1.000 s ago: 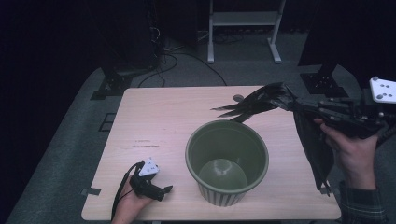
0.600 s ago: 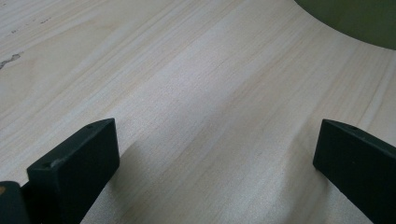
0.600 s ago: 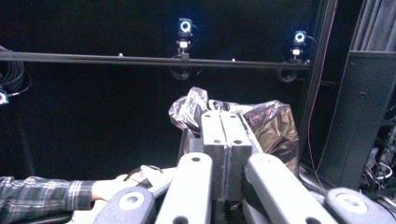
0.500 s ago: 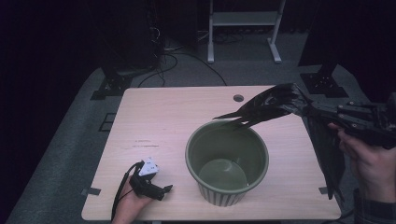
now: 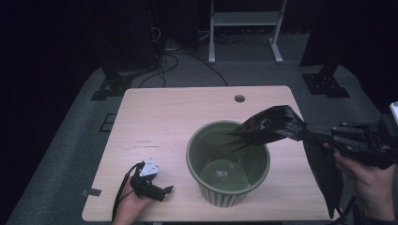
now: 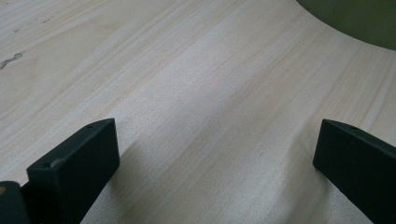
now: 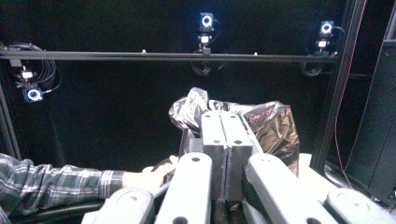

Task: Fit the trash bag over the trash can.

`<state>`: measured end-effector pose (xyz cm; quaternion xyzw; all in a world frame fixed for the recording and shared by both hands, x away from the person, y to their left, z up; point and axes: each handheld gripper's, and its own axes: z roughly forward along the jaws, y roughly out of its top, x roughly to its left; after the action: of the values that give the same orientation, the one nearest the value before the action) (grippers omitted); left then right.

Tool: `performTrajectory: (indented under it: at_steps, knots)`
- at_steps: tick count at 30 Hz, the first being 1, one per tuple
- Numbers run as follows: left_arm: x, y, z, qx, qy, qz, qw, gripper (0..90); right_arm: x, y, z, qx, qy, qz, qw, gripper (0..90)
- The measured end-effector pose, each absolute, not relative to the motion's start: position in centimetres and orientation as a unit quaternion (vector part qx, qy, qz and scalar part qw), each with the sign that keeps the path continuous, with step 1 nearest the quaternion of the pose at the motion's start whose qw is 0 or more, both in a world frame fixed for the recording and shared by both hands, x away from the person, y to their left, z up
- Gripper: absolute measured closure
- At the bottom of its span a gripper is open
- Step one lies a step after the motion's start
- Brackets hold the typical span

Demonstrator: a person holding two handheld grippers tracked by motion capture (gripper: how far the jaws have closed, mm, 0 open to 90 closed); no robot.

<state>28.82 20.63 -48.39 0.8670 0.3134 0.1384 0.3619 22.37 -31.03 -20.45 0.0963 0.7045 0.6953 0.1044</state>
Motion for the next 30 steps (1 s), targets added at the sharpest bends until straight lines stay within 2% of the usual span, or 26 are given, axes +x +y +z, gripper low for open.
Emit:
performTrajectory:
  at_steps: [6, 17, 23, 30]
  knots:
    - [28.8, 20.6, -48.4, 0.867, 0.313, 0.138, 0.362, 0.0, 23.7, -30.3, -22.4, 0.112, 0.717, 0.682, 0.091, 89.3]
    - [28.8, 20.6, -48.4, 0.867, 0.313, 0.138, 0.362, 0.0, 27.9, -26.4, -27.0, 0.129, 0.739, 0.66, 0.041, 89.2]
    - [28.8, 20.6, -48.4, 0.867, 0.313, 0.138, 0.362, 0.0, 29.5, -23.4, -27.7, 0.123, 0.76, 0.638, 0.025, 89.1]
    - [28.8, 20.6, -48.4, 0.867, 0.313, 0.138, 0.362, 0.0, 31.0, -19.5, -27.9, 0.118, 0.793, 0.596, 0.035, 87.6]
